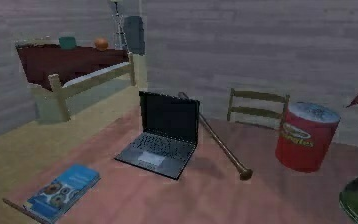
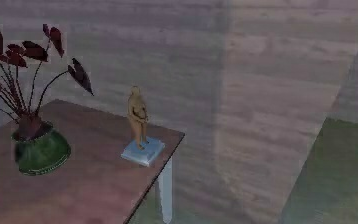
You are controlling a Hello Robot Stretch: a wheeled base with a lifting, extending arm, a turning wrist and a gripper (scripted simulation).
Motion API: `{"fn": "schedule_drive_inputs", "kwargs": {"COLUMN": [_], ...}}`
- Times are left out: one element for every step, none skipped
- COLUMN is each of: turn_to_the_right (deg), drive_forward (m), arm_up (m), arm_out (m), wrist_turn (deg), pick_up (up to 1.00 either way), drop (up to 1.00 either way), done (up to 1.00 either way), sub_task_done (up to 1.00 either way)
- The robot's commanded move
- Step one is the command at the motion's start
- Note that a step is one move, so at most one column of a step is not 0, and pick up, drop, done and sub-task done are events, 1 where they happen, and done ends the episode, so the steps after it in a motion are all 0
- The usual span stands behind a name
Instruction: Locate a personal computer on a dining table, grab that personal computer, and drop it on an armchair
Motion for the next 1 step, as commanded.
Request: {"fn": "schedule_drive_inputs", "kwargs": {"turn_to_the_right": [-45.0], "drive_forward": [0.00], "arm_up": [0.00], "arm_out": [0.00], "wrist_turn": [0.0], "pick_up": [0.00], "drop": [0.00], "done": [0.00], "sub_task_done": [0.00]}}
